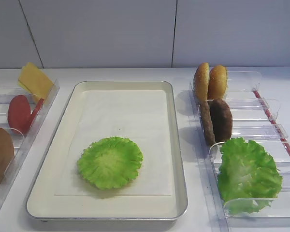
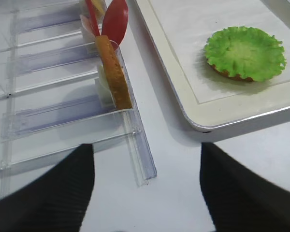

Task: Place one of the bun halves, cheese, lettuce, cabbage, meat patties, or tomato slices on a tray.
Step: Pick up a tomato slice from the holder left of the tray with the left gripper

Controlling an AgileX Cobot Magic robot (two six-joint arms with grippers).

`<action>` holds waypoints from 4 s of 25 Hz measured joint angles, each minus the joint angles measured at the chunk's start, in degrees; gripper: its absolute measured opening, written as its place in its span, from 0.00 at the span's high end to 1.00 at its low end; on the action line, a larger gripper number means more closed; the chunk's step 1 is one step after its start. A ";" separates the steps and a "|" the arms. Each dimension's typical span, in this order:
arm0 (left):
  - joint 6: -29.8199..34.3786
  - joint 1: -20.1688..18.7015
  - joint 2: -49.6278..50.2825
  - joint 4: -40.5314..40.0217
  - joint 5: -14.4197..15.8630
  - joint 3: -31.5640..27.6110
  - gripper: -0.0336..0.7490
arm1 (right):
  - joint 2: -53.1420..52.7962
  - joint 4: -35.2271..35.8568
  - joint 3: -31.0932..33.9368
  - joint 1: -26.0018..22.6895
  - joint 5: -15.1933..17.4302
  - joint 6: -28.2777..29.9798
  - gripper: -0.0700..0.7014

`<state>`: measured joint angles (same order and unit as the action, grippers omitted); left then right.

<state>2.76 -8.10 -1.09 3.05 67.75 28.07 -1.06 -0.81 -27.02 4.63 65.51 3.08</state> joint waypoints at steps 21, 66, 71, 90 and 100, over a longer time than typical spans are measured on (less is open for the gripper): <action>-0.09 0.00 0.00 0.00 0.00 0.00 0.35 | 0.00 0.00 0.00 0.00 0.00 0.00 0.42; 5.29 0.00 9.95 0.02 -1.39 4.00 0.35 | 0.00 0.00 0.00 0.00 0.00 0.00 0.47; 8.95 0.00 19.00 0.36 -7.89 5.71 0.35 | 0.00 0.00 0.00 0.00 0.00 0.00 0.47; 14.31 -1.93 53.19 0.25 -16.42 21.11 0.36 | 0.00 -0.03 0.00 0.00 0.00 0.00 0.47; -8.31 -13.14 69.86 -16.18 -16.78 28.35 0.40 | 0.00 -0.03 0.00 0.00 0.00 0.00 0.47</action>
<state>-5.56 -21.24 68.77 -13.13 50.97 56.42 -1.06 -0.84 -27.02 4.63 65.51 3.08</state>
